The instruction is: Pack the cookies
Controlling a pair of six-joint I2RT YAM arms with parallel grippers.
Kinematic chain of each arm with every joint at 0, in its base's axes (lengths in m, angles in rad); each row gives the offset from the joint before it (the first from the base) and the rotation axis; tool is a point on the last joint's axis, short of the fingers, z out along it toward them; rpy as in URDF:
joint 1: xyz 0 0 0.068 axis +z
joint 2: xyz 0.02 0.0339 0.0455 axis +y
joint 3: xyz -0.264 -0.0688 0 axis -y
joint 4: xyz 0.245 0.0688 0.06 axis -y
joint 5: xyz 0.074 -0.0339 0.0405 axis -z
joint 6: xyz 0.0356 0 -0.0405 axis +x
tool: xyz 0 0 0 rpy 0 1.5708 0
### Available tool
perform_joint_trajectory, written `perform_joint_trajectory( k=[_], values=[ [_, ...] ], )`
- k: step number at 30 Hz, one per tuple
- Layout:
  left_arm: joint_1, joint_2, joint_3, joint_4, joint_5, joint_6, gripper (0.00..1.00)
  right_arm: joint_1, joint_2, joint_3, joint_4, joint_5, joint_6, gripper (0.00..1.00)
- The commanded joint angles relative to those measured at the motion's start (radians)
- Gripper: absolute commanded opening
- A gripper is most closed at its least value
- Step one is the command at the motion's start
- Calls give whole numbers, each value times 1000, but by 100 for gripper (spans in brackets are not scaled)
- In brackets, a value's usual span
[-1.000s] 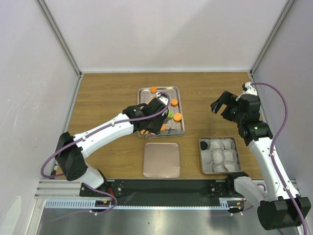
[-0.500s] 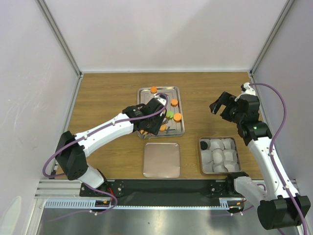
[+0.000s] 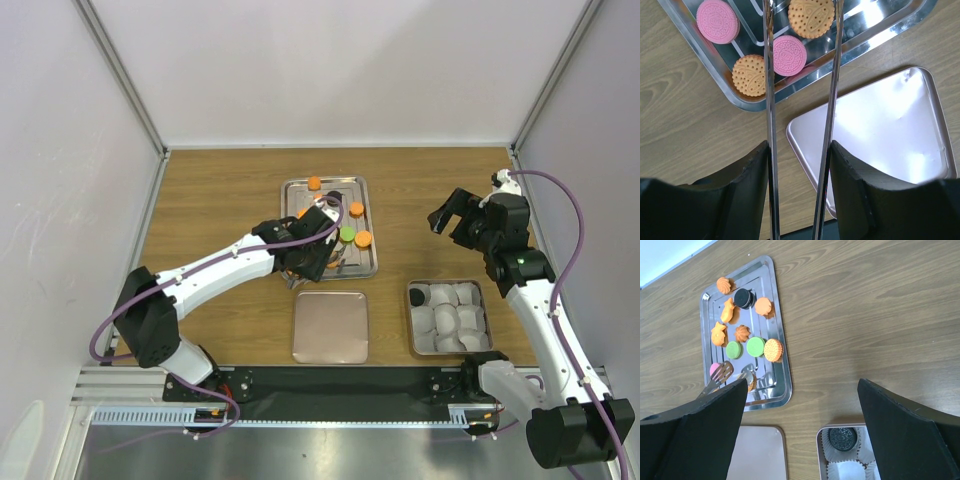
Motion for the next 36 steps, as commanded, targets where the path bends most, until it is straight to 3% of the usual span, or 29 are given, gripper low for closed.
perform_joint_trajectory(
  k=[1, 16, 26, 36],
  values=[
    [8, -19, -7, 24, 9, -18, 54, -3, -6, 2, 25, -10, -15, 100],
    [19, -53, -64, 44, 54, -31, 54, -5, -12, 4, 23, -13, -13, 100],
    [27, -68, -72, 51, 74, -31, 44, -3, -12, 10, 22, -13, -12, 100],
    [1, -78, 51, 18, 51, -15, 39, -3, -17, 57, 0, -16, -5, 100]
  ],
)
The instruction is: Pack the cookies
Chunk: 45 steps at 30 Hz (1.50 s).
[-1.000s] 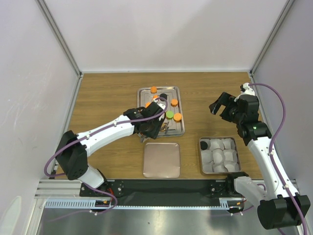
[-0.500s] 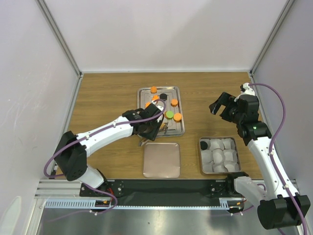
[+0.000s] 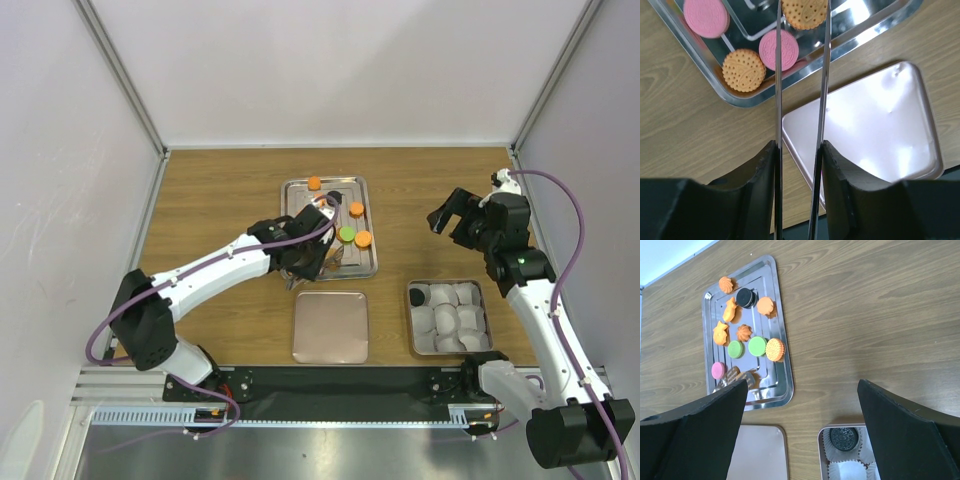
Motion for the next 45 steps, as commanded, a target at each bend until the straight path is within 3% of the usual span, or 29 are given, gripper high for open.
perform_joint_trajectory(
  k=[1, 9, 23, 45],
  values=[
    [-22, -55, 107, 7, -13, 1, 39, -3, -17, 58, -4, -6, -4, 100],
    [-157, 11, 270, 3, -25, -4, 39, -2, -55, 130, -62, 19, 20, 100],
    [-394, 295, 568, 27, 45, 19, 38, -2, -155, 273, -180, 163, 45, 100],
    [-442, 440, 646, 23, 47, 27, 43, -2, -154, 250, -171, 142, 31, 100]
  ],
)
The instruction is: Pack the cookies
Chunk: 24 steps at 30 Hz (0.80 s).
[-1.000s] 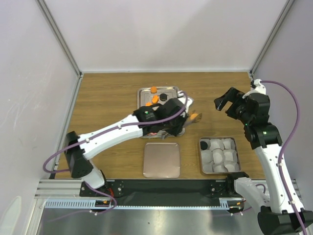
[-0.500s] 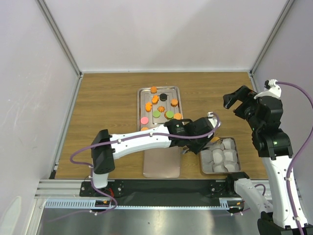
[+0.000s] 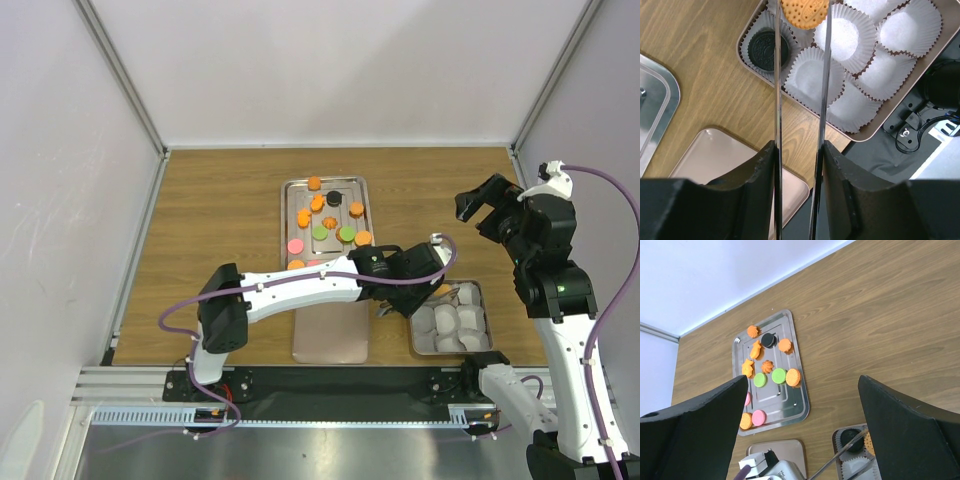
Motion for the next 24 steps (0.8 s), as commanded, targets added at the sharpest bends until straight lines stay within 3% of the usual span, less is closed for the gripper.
perform_joint_trajectory(
  k=[1, 17, 24],
  values=[
    [-5, -3, 61, 21, -20, 15, 44, -3, -7, 5, 14, -7, -8, 100],
    [-5, -9, 47, 15, -50, 15, 53, -2, -4, -10, 27, -30, -4, 100],
    [-7, -51, 43, 21, -26, 22, 49, -2, -2, -9, 28, -36, -1, 100]
  ],
)
